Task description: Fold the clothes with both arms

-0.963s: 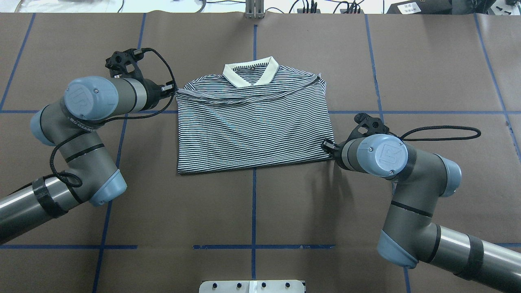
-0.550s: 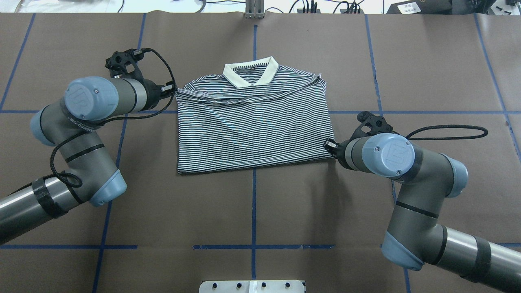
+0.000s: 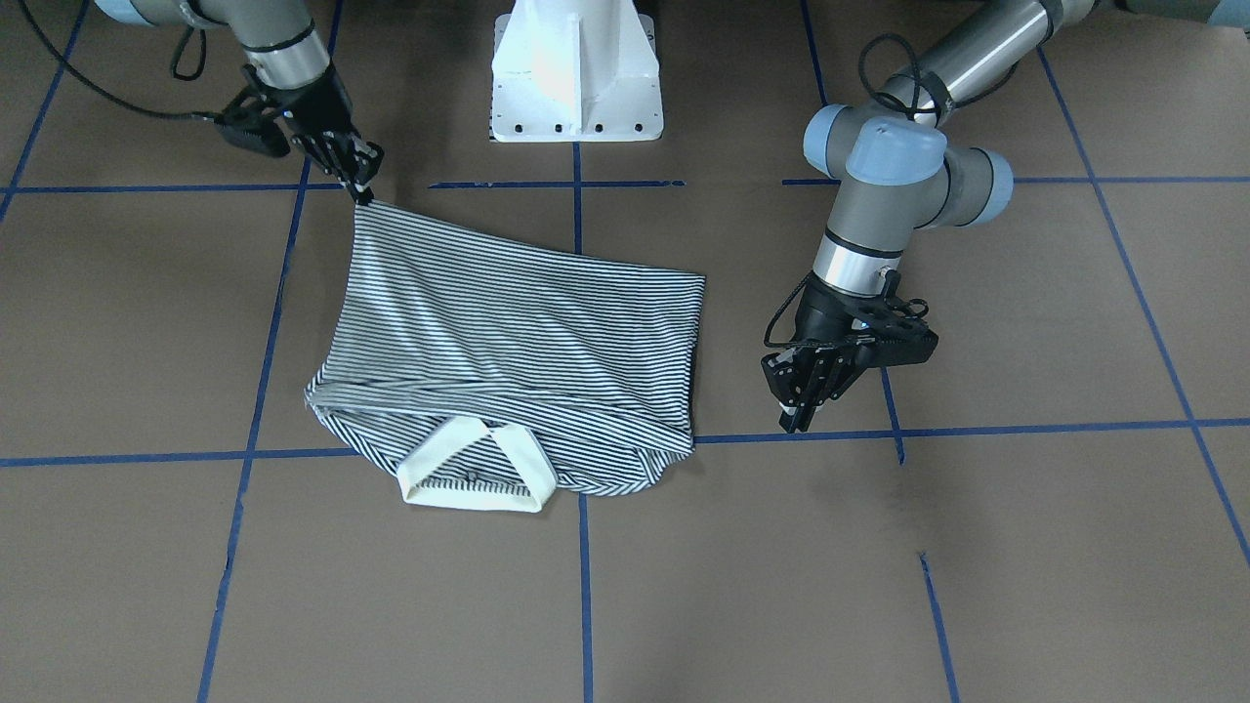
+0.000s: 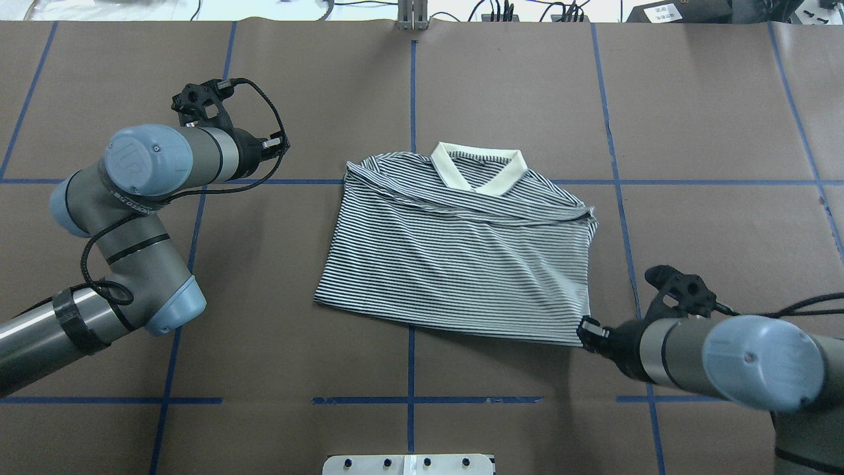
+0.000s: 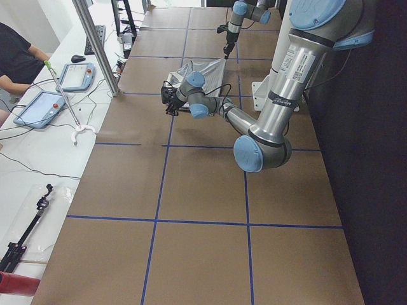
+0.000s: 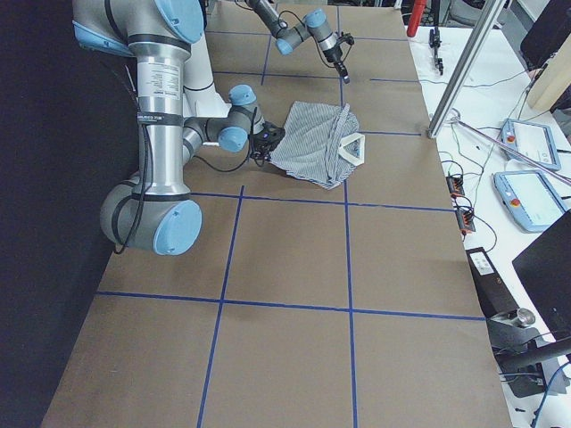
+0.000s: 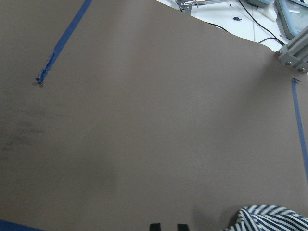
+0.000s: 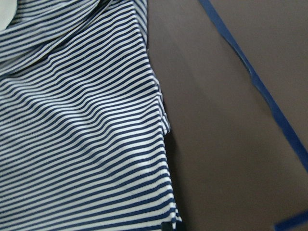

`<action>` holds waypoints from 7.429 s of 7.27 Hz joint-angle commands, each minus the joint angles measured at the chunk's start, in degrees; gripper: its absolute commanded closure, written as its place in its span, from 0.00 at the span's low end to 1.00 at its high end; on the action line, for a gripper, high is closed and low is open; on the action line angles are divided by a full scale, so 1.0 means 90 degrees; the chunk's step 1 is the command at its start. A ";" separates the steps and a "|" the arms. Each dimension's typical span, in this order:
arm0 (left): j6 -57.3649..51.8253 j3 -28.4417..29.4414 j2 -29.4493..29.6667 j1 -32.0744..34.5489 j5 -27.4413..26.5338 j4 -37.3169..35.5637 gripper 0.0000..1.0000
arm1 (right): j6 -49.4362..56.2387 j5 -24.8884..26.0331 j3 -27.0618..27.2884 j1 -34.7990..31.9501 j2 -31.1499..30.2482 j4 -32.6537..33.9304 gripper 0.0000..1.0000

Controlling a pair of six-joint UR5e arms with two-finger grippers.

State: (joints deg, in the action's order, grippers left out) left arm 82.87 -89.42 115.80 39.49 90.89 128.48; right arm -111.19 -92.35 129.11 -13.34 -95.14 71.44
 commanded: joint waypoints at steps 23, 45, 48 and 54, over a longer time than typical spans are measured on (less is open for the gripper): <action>0.1759 -0.1538 -0.0025 -0.1929 0.0389 -0.3092 1.00 | 0.0011 0.0144 -0.0723 -0.1193 0.0454 -0.0076 0.00; -0.1454 0.2504 0.1168 0.1139 0.0516 0.1300 0.68 | 0.2539 0.0369 -0.2265 -0.0951 0.3950 0.1290 0.00; -0.1416 0.2221 0.0932 0.1120 0.0526 0.1360 0.68 | 0.5220 0.1110 -0.2839 -0.0432 0.4262 0.1418 0.00; -0.1396 0.2113 0.0864 0.1052 0.0526 0.1369 0.65 | 0.5744 0.1257 -0.3652 -0.0217 0.4683 0.1418 0.00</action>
State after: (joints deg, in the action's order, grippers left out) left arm 70.31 -70.39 123.64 49.05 95.62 140.80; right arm -59.44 -81.12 96.70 -15.60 -53.16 84.25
